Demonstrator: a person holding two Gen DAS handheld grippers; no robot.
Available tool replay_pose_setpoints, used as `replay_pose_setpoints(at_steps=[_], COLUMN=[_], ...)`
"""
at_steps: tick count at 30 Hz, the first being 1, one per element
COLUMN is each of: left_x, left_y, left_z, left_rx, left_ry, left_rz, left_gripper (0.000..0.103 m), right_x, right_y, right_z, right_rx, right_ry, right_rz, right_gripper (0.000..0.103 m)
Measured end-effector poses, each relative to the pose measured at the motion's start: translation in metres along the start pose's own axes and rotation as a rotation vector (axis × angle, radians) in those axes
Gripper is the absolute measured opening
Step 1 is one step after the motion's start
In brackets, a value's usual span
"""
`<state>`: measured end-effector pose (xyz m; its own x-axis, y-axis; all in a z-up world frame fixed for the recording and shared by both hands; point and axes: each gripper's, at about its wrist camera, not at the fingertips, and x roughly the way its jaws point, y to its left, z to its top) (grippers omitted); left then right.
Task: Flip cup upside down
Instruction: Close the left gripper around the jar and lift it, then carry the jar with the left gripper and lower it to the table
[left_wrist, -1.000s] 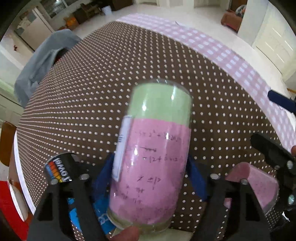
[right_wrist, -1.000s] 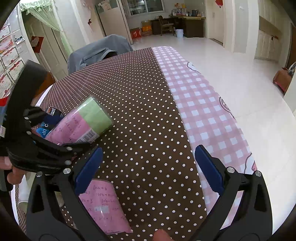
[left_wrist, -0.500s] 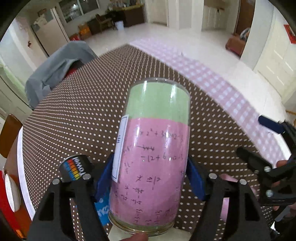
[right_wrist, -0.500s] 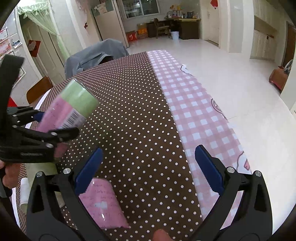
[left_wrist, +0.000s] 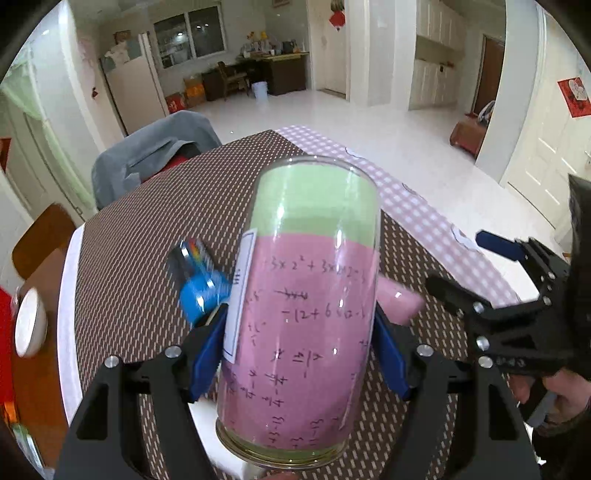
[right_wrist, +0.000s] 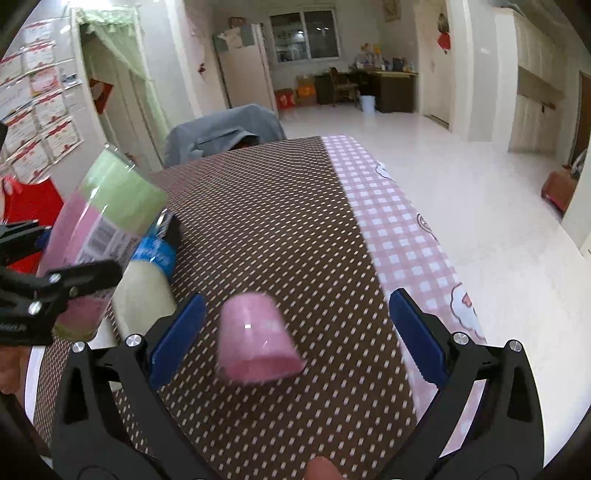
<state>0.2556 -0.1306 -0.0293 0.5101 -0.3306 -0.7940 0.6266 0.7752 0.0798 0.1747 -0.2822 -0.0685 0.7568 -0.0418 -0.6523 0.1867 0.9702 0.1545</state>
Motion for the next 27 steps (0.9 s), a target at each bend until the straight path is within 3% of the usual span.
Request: replay_pose_setpoints(at_steps=[6,11,16,27], left_x=[-0.023,-0.033,-0.021,0.015], left_y=[-0.013,-0.022,-0.026,-0.028], left_z=[-0.058,-0.098,-0.129,-0.144], left_rx=[-0.07,-0.156,-0.23,-0.285], left_ry=[0.005,0.013,0.035,0.098], left_rz=[0.02,-0.007,-0.017,-0.05], left_gripper=[0.071,0.071,0.071,0.072], right_x=[-0.031,-0.056,-0.065,-0.055], right_y=[0.007,0.011,0.006,0.004], right_z=[-0.029,-0.049,-0.061,-0.073], right_rx=[-0.032,-0.051,-0.018,-0.01], right_ry=[-0.027,-0.053,-0.07,-0.024], right_rz=[0.033,0.054,0.058,0.057], right_gripper=[0.098,0.098,0.098,0.098])
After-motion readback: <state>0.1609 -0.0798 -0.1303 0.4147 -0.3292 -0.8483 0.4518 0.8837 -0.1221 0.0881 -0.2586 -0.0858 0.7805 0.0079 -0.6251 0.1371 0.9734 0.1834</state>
